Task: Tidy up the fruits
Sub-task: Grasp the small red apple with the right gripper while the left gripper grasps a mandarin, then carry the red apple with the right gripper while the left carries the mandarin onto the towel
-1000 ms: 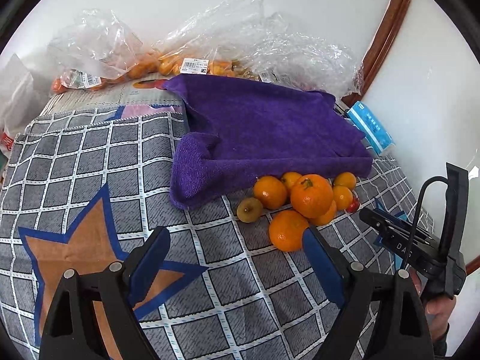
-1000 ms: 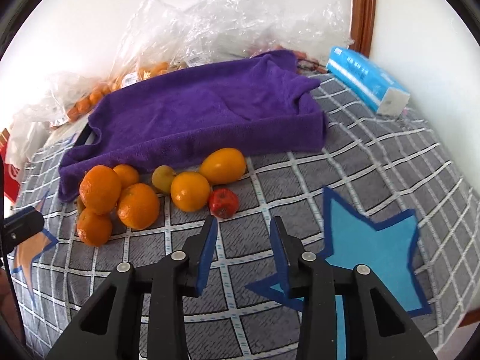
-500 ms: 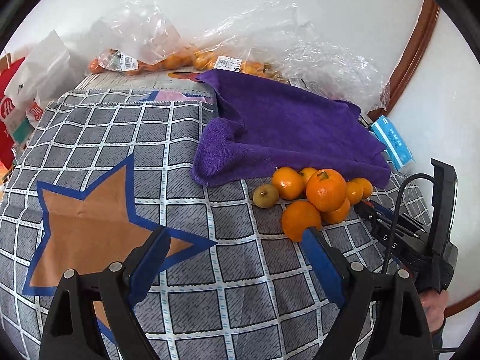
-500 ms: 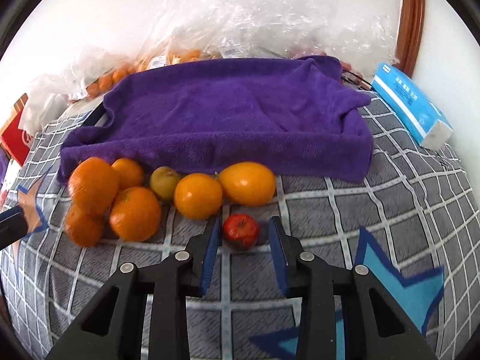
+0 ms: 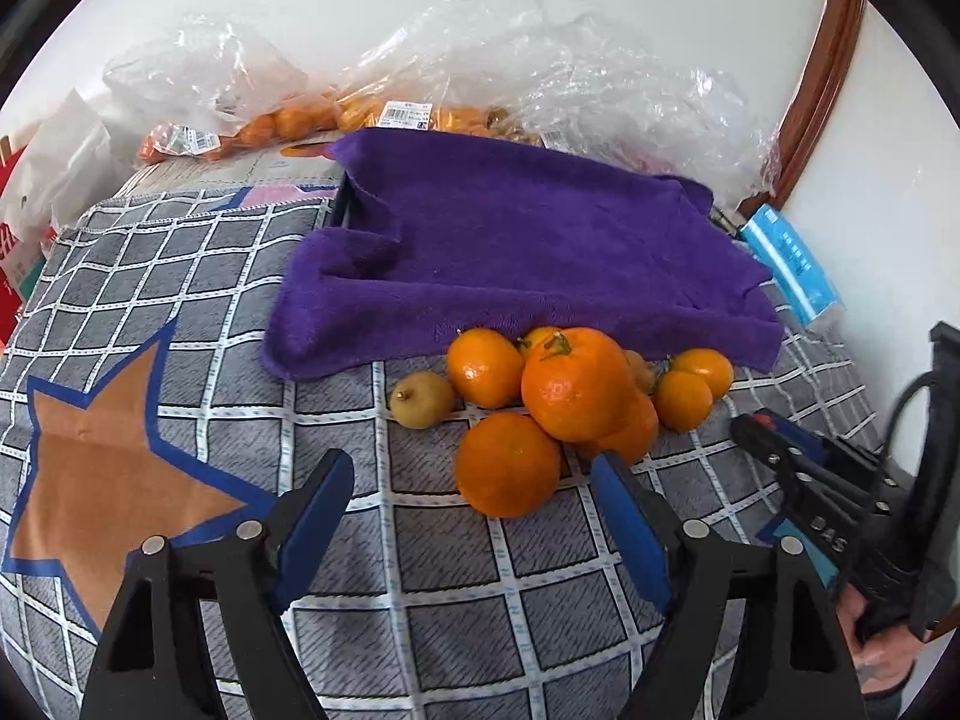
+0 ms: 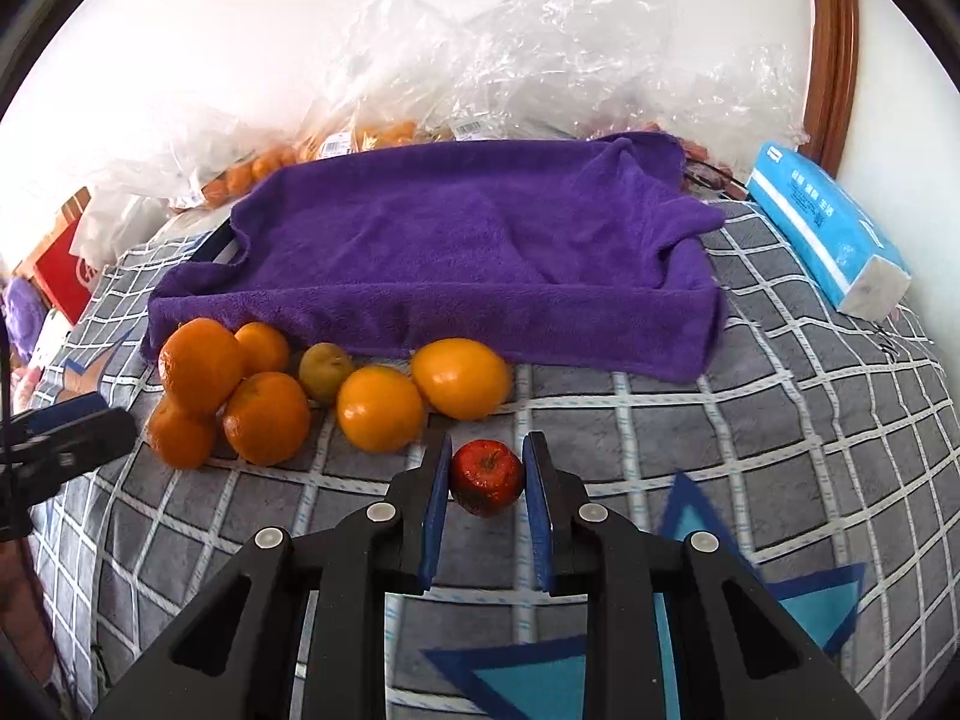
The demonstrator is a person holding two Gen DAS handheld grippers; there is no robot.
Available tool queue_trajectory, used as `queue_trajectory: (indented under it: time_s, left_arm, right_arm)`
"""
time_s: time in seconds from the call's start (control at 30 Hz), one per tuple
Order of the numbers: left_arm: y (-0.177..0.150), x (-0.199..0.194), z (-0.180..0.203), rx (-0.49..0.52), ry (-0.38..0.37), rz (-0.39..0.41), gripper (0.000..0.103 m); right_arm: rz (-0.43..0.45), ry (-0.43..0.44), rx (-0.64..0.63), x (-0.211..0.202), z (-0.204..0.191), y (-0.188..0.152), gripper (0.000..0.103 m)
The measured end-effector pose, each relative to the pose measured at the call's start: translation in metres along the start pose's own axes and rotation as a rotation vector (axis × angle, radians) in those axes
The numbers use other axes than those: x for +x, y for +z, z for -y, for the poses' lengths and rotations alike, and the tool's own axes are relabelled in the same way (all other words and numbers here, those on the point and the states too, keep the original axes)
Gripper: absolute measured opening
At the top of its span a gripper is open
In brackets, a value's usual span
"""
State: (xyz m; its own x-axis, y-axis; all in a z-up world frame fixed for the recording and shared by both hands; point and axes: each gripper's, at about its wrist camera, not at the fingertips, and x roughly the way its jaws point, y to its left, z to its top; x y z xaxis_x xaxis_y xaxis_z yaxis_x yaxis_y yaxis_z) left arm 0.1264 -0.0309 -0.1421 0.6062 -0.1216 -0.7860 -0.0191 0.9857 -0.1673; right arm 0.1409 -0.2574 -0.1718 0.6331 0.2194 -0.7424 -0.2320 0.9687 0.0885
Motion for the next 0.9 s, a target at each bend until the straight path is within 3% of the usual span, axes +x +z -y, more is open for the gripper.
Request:
queue_trajectory:
  time_s: [0.23, 0.3, 0.63, 0.9]
  left_arm:
    - [-0.003, 0.019, 0.006, -0.050, 0.009, -0.016, 0.050]
    - [-0.005, 0.019, 0.012, -0.025, 0.010, -0.001, 0.037]
    - [-0.018, -0.007, -0.006, 0.031, 0.046, -0.013, 0.037]
    - [-0.014, -0.033, -0.031, 0.025, -0.005, -0.009, 0.037]
  right_arm:
    - [-0.027, 0.043, -0.011, 0.002, 0.011, -0.006, 0.024]
    - [-0.031, 0.043, -0.018, 0.002, 0.009, -0.008, 0.024]
    - [0.041, -0.003, 0.022, -0.030, -0.006, -0.021, 0.024]
    - [0.030, -0.064, 0.089, -0.050, -0.029, -0.025, 0.024]
